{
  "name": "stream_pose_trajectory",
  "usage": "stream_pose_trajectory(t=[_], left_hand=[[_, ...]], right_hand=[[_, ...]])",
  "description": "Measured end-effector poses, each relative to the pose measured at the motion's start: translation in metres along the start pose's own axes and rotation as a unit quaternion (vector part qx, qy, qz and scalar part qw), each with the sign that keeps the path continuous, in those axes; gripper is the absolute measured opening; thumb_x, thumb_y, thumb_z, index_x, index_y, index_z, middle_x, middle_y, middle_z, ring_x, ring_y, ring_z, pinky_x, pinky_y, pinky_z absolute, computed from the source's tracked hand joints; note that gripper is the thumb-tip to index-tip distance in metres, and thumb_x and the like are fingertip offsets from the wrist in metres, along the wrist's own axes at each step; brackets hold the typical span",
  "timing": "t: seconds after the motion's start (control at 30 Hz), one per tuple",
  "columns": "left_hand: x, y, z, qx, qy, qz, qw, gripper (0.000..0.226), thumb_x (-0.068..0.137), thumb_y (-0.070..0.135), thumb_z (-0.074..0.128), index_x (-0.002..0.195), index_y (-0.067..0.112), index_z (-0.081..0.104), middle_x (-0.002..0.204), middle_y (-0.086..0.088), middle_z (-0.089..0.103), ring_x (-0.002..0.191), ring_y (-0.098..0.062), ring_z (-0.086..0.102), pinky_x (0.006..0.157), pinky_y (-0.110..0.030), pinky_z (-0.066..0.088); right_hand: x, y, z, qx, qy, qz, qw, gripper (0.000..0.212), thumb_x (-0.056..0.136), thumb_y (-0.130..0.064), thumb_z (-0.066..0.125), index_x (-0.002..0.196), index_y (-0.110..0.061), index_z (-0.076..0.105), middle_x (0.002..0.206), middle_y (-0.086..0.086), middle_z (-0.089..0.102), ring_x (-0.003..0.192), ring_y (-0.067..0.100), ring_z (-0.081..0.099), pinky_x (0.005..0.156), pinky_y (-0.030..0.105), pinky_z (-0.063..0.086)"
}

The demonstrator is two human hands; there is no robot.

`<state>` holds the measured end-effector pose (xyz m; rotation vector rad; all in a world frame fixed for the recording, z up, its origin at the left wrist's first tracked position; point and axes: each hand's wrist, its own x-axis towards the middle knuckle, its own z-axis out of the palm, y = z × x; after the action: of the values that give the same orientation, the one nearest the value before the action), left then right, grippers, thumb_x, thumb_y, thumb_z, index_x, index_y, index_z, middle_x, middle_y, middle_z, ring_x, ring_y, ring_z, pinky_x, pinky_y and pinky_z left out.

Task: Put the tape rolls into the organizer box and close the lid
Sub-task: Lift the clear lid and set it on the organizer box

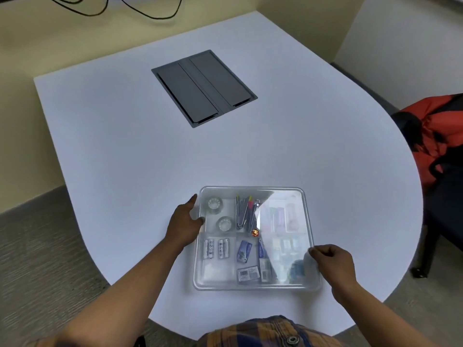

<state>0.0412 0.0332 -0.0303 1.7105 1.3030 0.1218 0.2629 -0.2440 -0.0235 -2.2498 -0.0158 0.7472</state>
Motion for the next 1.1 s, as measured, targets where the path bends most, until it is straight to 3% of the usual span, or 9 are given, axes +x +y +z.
stream_pose_trajectory(t=[0.1, 0.2, 0.27, 0.33, 0.4, 0.47, 0.77, 1.1], left_hand=[[0.000, -0.006, 0.000, 0.066, 0.014, 0.030, 0.997, 0.075, 0.087, 0.026, 0.066, 0.149, 0.023, 0.024, 0.150, -0.011, 0.036, 0.137, -0.026, 0.035, 0.108, -0.039, 0.034], [-0.004, -0.007, -0.010, 0.200, 0.017, 0.135, 0.970, 0.088, 0.081, 0.039, 0.069, 0.150, 0.022, 0.018, 0.157, -0.004, 0.025, 0.141, -0.021, 0.029, 0.109, -0.037, 0.033], [-0.007, -0.005, -0.019, 0.275, -0.054, 0.202, 0.939, 0.111, 0.067, 0.055, 0.075, 0.151, 0.026, 0.009, 0.161, 0.001, 0.008, 0.146, -0.016, 0.013, 0.114, -0.035, 0.025], [-0.011, -0.001, -0.023, 0.353, -0.157, 0.227, 0.894, 0.137, 0.051, 0.071, 0.075, 0.150, 0.028, -0.009, 0.157, 0.001, -0.019, 0.146, -0.016, -0.012, 0.119, -0.036, 0.010], [-0.018, -0.001, -0.020, 0.415, -0.231, 0.222, 0.851, 0.154, 0.039, 0.078, 0.074, 0.144, 0.026, -0.027, 0.149, -0.005, -0.038, 0.139, -0.022, -0.032, 0.119, -0.038, -0.004], [-0.021, -0.003, -0.014, 0.442, -0.264, 0.203, 0.833, 0.163, 0.035, 0.078, 0.076, 0.138, 0.023, -0.037, 0.142, -0.009, -0.049, 0.132, -0.027, -0.043, 0.117, -0.040, -0.013], [0.000, -0.001, -0.007, 0.437, -0.259, 0.195, 0.839, 0.169, 0.031, 0.073, 0.080, 0.129, 0.023, -0.049, 0.131, -0.004, -0.062, 0.122, -0.024, -0.055, 0.112, -0.036, -0.017], [0.039, 0.035, -0.014, 0.513, -0.218, 0.182, 0.810, 0.171, 0.031, 0.067, 0.085, 0.137, 0.010, -0.037, 0.145, -0.019, -0.043, 0.134, -0.036, -0.038, 0.120, -0.048, -0.001]], right_hand=[[0.004, -0.006, -0.002, -0.089, -0.034, -0.029, 0.995, 0.011, 0.082, -0.016, 0.073, 0.091, -0.013, 0.069, 0.102, 0.009, 0.072, 0.087, 0.025, 0.064, 0.084, 0.044, 0.054], [0.009, -0.022, -0.010, -0.244, -0.083, -0.161, 0.953, 0.073, 0.073, -0.028, 0.081, 0.136, -0.017, 0.047, 0.141, 0.007, 0.052, 0.122, 0.026, 0.053, 0.100, 0.038, 0.045], [0.014, -0.036, -0.017, -0.350, -0.144, -0.256, 0.889, 0.114, 0.060, -0.046, 0.085, 0.151, -0.027, 0.019, 0.160, 0.001, 0.021, 0.144, 0.023, 0.026, 0.112, 0.038, 0.033], [0.022, -0.044, -0.019, -0.495, -0.214, -0.322, 0.778, 0.144, 0.045, -0.065, 0.082, 0.150, -0.038, -0.014, 0.161, -0.004, -0.017, 0.149, 0.024, -0.010, 0.119, 0.041, 0.015], [0.029, -0.044, -0.019, -0.588, -0.254, -0.358, 0.679, 0.156, 0.040, -0.071, 0.081, 0.142, -0.040, -0.033, 0.152, -0.004, -0.038, 0.140, 0.026, -0.033, 0.116, 0.042, -0.006], [0.033, -0.043, -0.019, -0.622, -0.260, -0.370, 0.640, 0.159, 0.042, -0.068, 0.084, 0.140, -0.035, -0.037, 0.151, 0.000, -0.040, 0.138, 0.029, -0.037, 0.115, 0.042, -0.011], [0.045, -0.056, -0.010, -0.613, -0.251, -0.365, 0.654, 0.162, 0.041, -0.064, 0.087, 0.138, -0.035, -0.040, 0.152, 0.002, -0.039, 0.136, 0.030, -0.039, 0.114, 0.041, -0.010], [0.055, -0.079, 0.009, -0.624, -0.209, -0.356, 0.664, 0.166, 0.040, -0.062, 0.088, 0.134, -0.026, -0.044, 0.151, 0.006, -0.036, 0.141, 0.032, -0.030, 0.117, 0.049, -0.007]])
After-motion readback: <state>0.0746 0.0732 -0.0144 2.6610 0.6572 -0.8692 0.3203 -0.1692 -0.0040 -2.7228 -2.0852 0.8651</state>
